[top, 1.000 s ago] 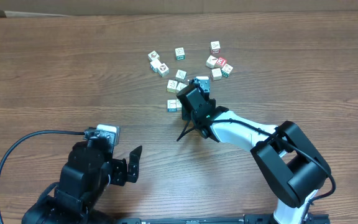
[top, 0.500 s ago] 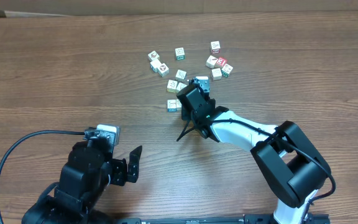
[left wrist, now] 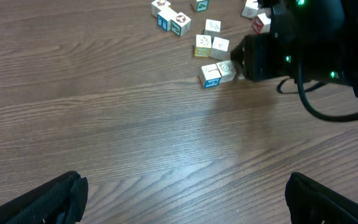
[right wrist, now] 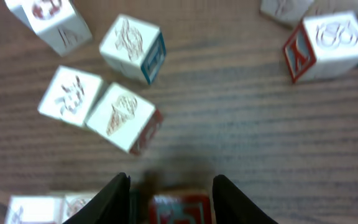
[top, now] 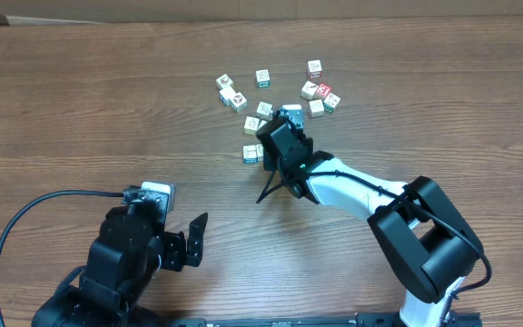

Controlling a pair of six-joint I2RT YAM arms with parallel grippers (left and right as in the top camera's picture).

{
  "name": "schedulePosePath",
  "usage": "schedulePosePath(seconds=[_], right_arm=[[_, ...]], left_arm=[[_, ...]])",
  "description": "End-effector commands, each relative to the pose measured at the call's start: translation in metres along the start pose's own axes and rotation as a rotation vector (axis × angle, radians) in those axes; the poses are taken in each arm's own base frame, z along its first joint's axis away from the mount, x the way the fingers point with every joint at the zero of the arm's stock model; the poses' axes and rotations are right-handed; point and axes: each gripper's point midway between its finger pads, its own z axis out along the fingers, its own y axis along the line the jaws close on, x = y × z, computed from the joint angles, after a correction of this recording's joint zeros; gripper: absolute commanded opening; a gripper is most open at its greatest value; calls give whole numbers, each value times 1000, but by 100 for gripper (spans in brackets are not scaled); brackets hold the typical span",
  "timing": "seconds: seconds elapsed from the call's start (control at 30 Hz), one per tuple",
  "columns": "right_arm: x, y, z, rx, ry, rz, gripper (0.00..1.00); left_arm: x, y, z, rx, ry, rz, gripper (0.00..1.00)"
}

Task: Form a horizontal line
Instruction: 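Release the red block beside the row and raise the right gripper, then move the right gripper back to the cluster over the cow block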

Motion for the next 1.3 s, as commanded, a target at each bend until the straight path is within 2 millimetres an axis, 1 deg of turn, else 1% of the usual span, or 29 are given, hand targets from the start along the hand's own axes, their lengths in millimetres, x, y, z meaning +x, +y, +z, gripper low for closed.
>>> schedulePosePath(seconds=[0.0, 0.2, 0.4, 0.5, 0.67, 0.7, 0.8, 0.83, 0.93, 1.03, 1.13, 1.17, 1.27], right_arm=[[-21, -6, 3, 21, -37, 19, 40], [-41, -20, 0, 48, -41, 49, 40], [-63, -30, -20, 49, -73, 80, 41], [-66, -38, -26, 61, -66, 88, 43], [-61, -58, -21, 74, -16, 112, 44], [-63, -63, -20, 77, -14, 122, 46], [-69, -79, -16, 90, -20, 154, 48], [-72, -84, -15, 93, -22, 161, 50], [-83, -92, -11, 47, -34, 94, 57], [-98, -108, -8, 21, -65, 31, 59], [-109, -122, -4, -32, -81, -15, 65], [-111, -126, -3, -63, -84, -30, 67], [-114, -137, 0, -176, -84, -82, 81]], left_arm=[[0, 1, -1, -7, -7, -10, 100], [0, 1, -1, -7, -7, -10, 99], [0, 1, -1, -7, -7, -10, 99], [0, 1, -1, -7, -7, -10, 100], [0, 1, -1, -7, -7, -10, 100], [0, 1, -1, -7, -7, -10, 99], [0, 1, -1, -7, -7, -10, 99], [0, 1, -1, -7, -7, -10, 99], [0, 1, -1, -7, -7, -10, 100], [0, 1, -1, -7, -7, -10, 99], [0, 1, -1, -7, -7, -10, 99], [0, 1, -1, -7, -7, -10, 99], [0, 1, -1, -7, -7, -10, 100]])
